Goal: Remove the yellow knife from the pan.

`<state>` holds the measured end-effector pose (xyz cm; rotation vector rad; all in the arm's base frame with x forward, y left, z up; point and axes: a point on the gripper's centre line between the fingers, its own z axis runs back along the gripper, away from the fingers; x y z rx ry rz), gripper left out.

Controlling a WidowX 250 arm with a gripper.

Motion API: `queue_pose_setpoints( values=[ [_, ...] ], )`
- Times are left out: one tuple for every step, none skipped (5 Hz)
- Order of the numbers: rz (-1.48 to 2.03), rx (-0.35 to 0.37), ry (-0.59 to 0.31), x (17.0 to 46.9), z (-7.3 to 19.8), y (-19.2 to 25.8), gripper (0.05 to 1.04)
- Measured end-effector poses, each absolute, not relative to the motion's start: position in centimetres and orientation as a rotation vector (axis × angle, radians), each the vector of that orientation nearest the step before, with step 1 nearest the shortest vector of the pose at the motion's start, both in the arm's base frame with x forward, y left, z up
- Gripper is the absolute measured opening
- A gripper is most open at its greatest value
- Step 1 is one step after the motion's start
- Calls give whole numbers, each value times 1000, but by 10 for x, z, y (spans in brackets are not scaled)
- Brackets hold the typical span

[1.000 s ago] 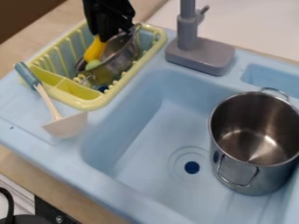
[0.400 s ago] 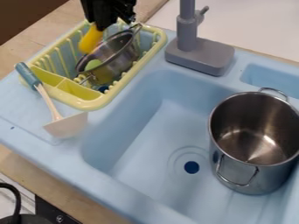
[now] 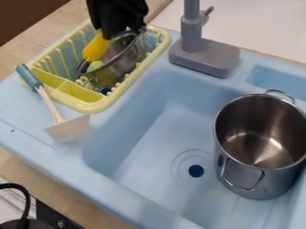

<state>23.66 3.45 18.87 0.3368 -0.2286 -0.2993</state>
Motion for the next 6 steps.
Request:
queue_pose_setpoints(
  values=[
    [-384,299,-251,228,189,14,158],
    [-468,262,-249,225,185,-5,158],
    [-583,197,-234,226,176,-29,158],
    [-713,166,-211,230,163,-60,158],
    [-797,102,-241,229,164,-80,158],
    [-848,93,-253,225,166,-94,158]
  ],
)
